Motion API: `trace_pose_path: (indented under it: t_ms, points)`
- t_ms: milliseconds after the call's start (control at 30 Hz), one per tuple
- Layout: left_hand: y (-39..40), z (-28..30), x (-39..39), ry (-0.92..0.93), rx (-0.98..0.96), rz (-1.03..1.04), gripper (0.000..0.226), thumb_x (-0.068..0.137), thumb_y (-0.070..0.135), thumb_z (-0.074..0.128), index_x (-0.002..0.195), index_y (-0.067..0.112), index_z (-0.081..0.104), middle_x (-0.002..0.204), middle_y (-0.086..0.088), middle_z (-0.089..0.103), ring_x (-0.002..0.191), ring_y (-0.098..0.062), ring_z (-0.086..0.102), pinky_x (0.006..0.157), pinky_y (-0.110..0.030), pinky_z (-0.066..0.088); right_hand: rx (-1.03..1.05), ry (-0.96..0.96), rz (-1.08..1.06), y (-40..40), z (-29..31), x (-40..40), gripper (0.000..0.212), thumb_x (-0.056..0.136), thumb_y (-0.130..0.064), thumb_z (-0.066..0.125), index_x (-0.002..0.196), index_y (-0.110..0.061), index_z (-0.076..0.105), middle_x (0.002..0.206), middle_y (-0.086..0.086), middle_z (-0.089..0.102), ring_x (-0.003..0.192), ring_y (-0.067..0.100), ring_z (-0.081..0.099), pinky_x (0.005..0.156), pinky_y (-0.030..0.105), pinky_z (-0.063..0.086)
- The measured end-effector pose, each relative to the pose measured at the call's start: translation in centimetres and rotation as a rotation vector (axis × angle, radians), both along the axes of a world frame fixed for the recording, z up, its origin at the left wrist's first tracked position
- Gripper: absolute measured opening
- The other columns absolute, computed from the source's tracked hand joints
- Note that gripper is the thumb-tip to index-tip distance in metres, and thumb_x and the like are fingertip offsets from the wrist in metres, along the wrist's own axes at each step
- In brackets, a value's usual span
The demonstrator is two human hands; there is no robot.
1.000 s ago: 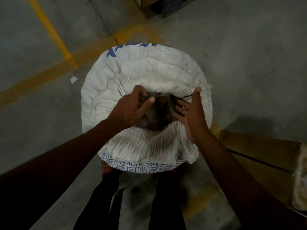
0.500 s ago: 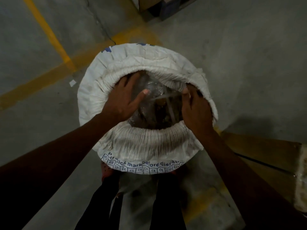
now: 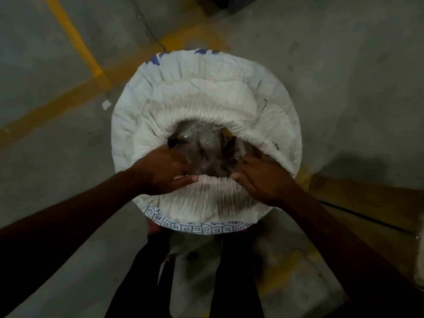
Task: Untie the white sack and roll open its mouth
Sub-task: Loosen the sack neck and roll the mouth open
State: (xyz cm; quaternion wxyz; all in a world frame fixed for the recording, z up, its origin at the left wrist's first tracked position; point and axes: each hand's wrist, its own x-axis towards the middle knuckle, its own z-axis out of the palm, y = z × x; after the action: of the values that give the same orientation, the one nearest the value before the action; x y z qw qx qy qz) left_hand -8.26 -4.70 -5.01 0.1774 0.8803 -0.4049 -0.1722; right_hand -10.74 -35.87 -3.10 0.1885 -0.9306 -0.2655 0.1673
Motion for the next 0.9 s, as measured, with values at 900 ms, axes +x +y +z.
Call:
trace_pose_path:
  t_ms: [900]
  points:
    - [1.7, 1.1, -9.4, 0.072, -0.087, 0.185, 0.058, 0.098, 0.078, 0.032, 0.114, 0.036, 0.07, 0.081, 0.01, 0.075, 0.062, -0.014, 0.071, 0.053, -0.022, 0.045, 0.01, -0.033, 0.1, 0.9, -0.3, -7.9, 0.074, 0.099, -0.071, 0.018, 0.107, -0.016, 0.067, 0.071, 0.005, 0.072, 0.054, 0.027, 0.068, 0.046, 0.031, 0.05]
